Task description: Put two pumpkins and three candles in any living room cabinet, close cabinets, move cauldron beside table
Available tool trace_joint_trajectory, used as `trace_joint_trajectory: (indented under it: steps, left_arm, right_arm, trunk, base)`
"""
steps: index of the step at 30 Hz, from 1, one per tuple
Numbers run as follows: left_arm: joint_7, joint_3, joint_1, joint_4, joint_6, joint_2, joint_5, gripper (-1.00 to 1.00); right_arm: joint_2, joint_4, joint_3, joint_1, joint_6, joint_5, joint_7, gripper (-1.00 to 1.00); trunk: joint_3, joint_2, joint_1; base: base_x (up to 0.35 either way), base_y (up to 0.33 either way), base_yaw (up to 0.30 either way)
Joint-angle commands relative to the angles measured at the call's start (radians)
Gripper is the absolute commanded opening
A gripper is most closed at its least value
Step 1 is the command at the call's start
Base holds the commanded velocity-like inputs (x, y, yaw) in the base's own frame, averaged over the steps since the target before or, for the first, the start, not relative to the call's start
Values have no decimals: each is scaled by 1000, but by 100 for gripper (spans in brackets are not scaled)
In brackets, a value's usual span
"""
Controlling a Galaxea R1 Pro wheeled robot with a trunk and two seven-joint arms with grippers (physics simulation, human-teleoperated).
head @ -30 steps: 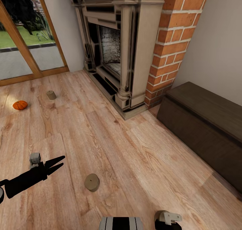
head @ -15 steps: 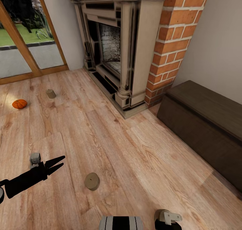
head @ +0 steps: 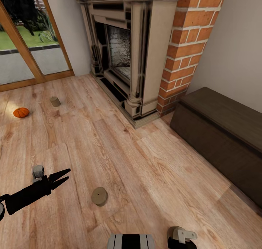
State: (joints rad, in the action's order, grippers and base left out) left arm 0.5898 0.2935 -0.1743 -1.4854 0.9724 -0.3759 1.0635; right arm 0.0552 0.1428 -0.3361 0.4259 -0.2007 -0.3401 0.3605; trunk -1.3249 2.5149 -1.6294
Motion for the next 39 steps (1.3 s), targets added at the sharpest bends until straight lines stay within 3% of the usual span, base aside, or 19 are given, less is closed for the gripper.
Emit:
trace_joint_trajectory:
  steps: [1,14,33,39]
  left_arm:
    - [4,1,-1,0,5,0,-2,100]
    - [5,1,-1,1,5,0,-2,100]
    - [-3,-1,-1,1,5,0,-12,100]
    - [-7,1,-1,2,5,-1,-17,100]
  right_arm:
    - [0,0,-9,1,-5,-11,3,-100]
    - [0,0,-9,1,-6,-11,3,-100]
    - [-2,6,-7,1,-12,-16,3,-100]
    - [-15,45,0,9,1,-20,12,-100]
  trunk:
    - [-1,0,0]
    - [-1,0,0]
    - [73,-4,9]
    - [96,-6,11]
  base:
    - [0,0,0]
    - [0,0,0]
    - [0,0,0]
    - [0,0,0]
